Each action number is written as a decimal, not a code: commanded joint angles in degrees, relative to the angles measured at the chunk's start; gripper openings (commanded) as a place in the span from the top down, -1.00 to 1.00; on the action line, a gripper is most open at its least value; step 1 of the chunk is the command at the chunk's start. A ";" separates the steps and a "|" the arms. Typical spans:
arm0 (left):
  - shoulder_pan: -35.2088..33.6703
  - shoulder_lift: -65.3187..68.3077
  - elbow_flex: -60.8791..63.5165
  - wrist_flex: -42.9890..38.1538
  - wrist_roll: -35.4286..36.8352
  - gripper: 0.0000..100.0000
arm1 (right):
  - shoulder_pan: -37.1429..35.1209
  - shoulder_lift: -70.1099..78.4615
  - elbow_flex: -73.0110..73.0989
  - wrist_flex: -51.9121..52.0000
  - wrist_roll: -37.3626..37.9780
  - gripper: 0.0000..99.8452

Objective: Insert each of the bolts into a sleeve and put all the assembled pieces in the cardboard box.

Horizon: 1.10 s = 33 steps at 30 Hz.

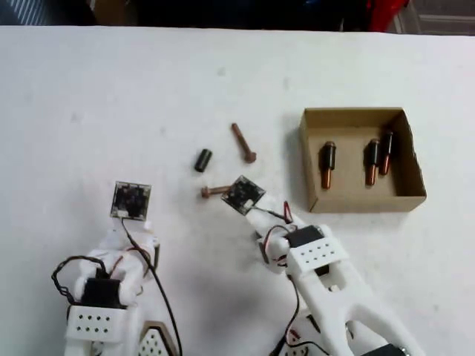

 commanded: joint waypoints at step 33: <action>-0.40 -0.40 -0.26 -0.70 0.44 0.95 | -0.22 12.00 -12.13 2.15 0.53 0.65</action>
